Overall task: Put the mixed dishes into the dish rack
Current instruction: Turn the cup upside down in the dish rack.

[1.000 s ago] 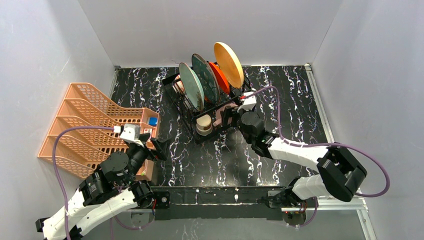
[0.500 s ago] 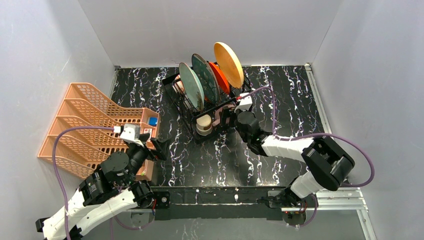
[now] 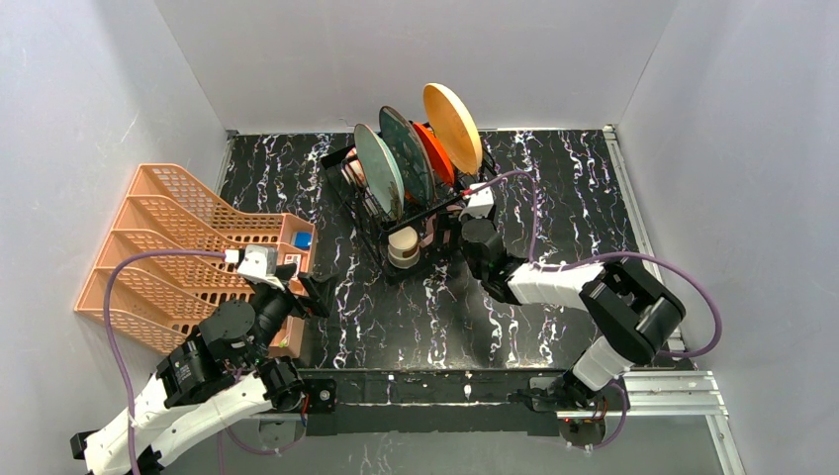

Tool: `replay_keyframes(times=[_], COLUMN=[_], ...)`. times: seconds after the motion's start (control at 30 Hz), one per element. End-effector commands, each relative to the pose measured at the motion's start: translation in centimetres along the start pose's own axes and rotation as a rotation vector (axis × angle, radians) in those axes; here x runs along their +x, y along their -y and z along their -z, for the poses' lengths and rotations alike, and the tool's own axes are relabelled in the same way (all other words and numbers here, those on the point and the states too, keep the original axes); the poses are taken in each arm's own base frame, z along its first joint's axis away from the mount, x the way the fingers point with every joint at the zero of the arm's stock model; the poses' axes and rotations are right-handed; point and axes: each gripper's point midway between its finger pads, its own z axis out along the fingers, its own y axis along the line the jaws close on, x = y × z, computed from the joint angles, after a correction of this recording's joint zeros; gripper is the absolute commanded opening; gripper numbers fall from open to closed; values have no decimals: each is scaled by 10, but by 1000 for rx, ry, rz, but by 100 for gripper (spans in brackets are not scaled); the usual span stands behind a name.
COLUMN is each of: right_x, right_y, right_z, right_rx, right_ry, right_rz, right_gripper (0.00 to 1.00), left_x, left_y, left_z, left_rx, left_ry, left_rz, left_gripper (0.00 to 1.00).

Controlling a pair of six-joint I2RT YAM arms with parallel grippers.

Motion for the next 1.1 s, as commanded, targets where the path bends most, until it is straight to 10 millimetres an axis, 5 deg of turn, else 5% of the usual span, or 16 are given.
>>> replay_keyframes(times=[0.0, 0.2, 0.6, 1.07], right_x=[-30, -31, -40, -51], right_y=[-1, -3, -10, -11], right_z=[-10, -13, -10, 2], right_rx=[41, 44, 9, -32], right_ry=[79, 73, 100, 154], right_rz=[-44, -45, -76, -116], right_gripper=[42, 68, 98, 99], left_x=[1, 1, 1, 2], left_y=[-5, -5, -4, -4], left_z=[-1, 0, -1, -1], left_rx=[-30, -28, -24, -26], left_ry=[-6, -6, -8, -12], left_rz=[-18, -17, -19, -23], left_gripper=[98, 98, 98, 98])
